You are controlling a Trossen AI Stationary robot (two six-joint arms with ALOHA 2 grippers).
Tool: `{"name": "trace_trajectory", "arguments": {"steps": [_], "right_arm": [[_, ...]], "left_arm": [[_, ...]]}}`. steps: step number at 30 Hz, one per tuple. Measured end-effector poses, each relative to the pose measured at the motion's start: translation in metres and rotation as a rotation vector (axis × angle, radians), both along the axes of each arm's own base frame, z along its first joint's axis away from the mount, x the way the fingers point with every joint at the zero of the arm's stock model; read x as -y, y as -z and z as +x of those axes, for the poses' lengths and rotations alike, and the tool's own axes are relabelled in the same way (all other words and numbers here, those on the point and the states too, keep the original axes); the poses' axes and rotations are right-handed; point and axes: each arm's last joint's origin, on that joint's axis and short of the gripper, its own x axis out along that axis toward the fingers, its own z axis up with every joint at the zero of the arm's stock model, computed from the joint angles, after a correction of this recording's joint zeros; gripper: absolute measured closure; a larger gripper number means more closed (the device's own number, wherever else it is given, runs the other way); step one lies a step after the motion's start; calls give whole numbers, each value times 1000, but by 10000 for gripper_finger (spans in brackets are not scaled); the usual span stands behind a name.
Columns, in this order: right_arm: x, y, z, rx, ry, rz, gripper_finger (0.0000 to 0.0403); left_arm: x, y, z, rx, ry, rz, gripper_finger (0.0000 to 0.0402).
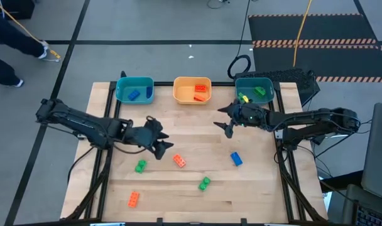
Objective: Sort & place blocks by color
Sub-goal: Put the green game piece into the dark blue bin
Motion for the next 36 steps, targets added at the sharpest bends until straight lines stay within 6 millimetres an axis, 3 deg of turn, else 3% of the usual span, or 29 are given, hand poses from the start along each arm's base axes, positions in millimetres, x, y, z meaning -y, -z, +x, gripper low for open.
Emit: {"name": "trace_trajectory", "arguments": {"steps": [13,21,30,36], "right_arm": [[-8,0,2,8,-64,12,74],[-14,2,2,-24,-89,19,74],[-16,2,2,-25,-97,19,74],[-16,2,2,-23,-97,18,74]], "left_arm": [[47,26,22,-619,-43,-179,154],[65,25,-3,-1009,-205,-260,154],[87,27,-14,-1050,-255,-352,154],[83,52,-21,-1075,-303,-308,154]]}}
